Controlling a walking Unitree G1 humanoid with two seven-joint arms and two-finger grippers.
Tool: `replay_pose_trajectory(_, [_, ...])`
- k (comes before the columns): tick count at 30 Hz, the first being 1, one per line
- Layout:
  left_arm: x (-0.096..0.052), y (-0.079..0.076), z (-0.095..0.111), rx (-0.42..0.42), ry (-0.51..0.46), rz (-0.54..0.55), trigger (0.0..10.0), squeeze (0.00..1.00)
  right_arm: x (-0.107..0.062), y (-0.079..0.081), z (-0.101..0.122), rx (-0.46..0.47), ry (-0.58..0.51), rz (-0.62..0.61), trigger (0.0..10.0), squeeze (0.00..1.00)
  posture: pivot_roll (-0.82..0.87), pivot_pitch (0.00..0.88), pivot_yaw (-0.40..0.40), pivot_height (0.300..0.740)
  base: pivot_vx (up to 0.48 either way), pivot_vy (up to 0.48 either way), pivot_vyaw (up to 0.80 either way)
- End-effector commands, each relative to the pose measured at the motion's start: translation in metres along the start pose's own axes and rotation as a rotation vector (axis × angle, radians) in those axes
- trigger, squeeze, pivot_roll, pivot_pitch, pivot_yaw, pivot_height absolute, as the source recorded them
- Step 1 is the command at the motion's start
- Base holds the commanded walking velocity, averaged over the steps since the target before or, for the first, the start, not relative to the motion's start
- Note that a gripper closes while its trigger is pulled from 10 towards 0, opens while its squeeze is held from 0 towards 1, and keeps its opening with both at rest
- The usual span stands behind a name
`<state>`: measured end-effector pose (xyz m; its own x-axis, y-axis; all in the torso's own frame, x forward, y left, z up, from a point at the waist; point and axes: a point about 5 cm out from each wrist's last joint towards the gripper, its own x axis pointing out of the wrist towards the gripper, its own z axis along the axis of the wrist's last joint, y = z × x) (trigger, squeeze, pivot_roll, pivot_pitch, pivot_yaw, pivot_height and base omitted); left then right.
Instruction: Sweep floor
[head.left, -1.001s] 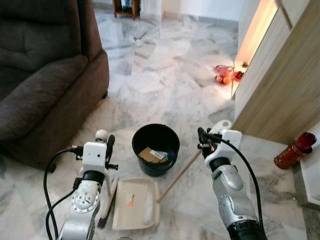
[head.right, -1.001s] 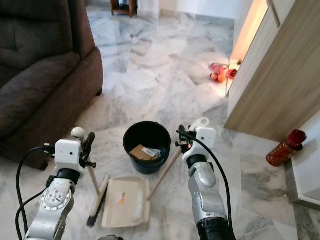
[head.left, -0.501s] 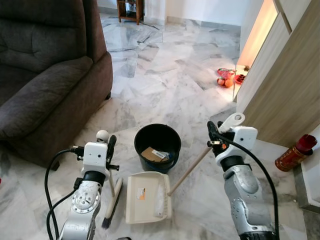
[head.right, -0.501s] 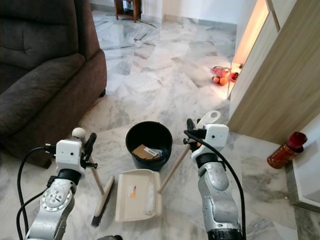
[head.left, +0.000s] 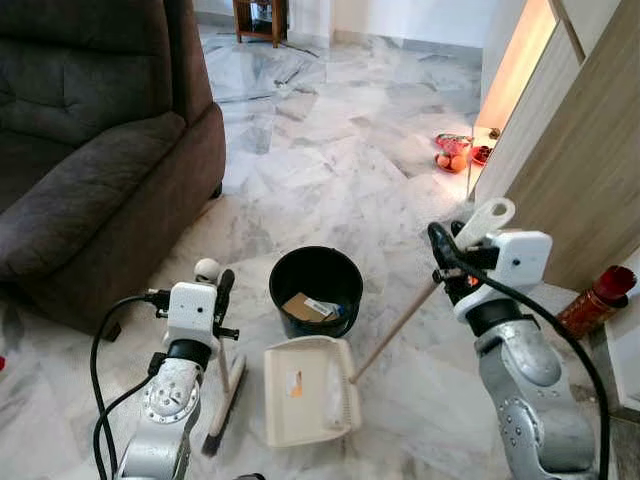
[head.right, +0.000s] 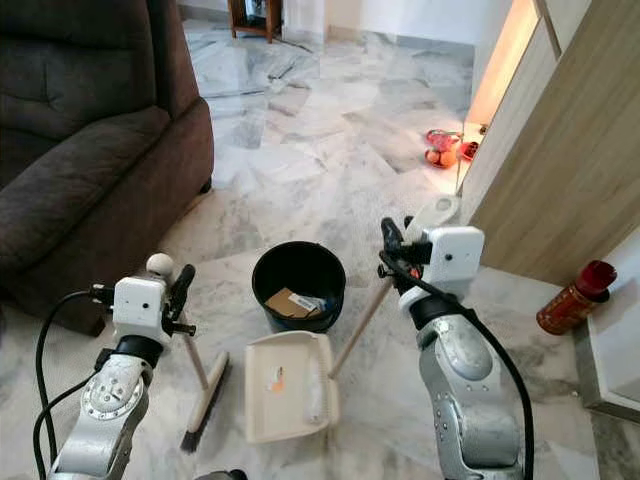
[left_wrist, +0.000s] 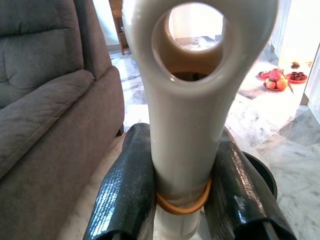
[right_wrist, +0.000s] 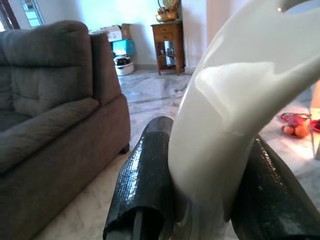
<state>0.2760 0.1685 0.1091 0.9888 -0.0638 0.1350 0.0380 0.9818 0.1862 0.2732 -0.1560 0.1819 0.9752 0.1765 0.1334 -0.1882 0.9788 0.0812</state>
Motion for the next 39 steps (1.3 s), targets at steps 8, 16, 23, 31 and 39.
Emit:
replay_pose_trajectory(8, [0.003, 0.000, 0.004, 0.012, -0.035, -0.017, 10.0, 0.00, -0.004, 0.002, 0.049, 0.059, -0.068, 0.035, 10.0, 0.00, 0.11, 0.118, 0.014, 0.740, 0.000, 0.000, 0.00])
replay_pose_trajectory(16, [0.005, 0.001, 0.004, 0.011, -0.039, -0.014, 10.0, 0.00, 0.003, 0.012, 0.085, 0.035, -0.192, 0.078, 10.0, 0.00, 0.12, 0.117, 0.009, 0.740, 0.000, 0.000, 0.00])
replay_pose_trajectory(23, [0.006, 0.000, 0.005, 0.008, -0.047, -0.009, 10.0, 0.00, 0.014, 0.009, 0.100, 0.122, -0.292, -0.001, 10.0, 0.00, 0.12, 0.122, 0.013, 0.740, 0.000, 0.000, 0.00])
replay_pose_trajectory(31, [0.006, 0.002, 0.007, 0.009, -0.057, 0.006, 10.0, 0.00, 0.024, 0.017, 0.092, 0.145, -0.320, -0.026, 10.0, 0.00, 0.13, 0.133, 0.013, 0.740, 0.000, 0.000, 0.00])
replay_pose_trajectory(39, [0.005, 0.001, 0.008, 0.023, -0.063, 0.005, 10.0, 0.00, 0.029, 0.019, 0.084, 0.157, -0.315, -0.042, 10.0, 0.00, 0.13, 0.131, 0.009, 0.740, 0.030, 0.000, 0.00])
